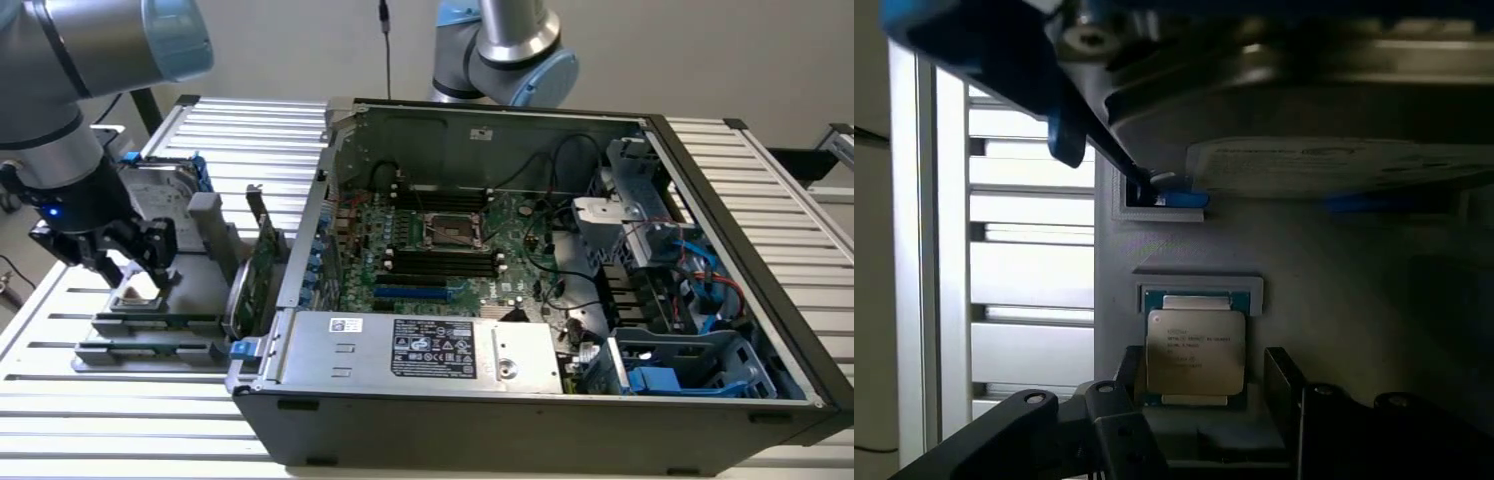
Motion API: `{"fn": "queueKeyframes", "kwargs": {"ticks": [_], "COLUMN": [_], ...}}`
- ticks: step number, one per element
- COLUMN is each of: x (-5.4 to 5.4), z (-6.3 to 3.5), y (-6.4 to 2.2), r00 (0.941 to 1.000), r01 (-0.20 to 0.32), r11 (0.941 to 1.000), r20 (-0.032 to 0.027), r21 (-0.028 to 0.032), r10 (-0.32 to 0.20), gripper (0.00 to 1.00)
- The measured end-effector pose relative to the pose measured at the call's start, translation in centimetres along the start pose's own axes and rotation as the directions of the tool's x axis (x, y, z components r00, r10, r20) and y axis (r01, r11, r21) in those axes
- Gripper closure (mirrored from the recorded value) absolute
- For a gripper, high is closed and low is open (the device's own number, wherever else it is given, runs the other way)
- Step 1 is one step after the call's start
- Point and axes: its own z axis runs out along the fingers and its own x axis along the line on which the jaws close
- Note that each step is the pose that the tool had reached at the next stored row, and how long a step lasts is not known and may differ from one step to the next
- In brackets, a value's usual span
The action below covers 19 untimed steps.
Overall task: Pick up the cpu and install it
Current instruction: 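Pick up the cpu and move it towards the insertion slot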
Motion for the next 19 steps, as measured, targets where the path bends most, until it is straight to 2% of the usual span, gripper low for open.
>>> {"fn": "queueKeyframes", "kwargs": {"ticks": [19], "x": [0.07], "z": [0.97], "y": [0.01], "r00": [0.9998], "r01": [-0.017], "r11": [0.9998], "r20": [-0.0001], "r21": [-0.001], "r10": [0.017], "gripper": [0.4]}}
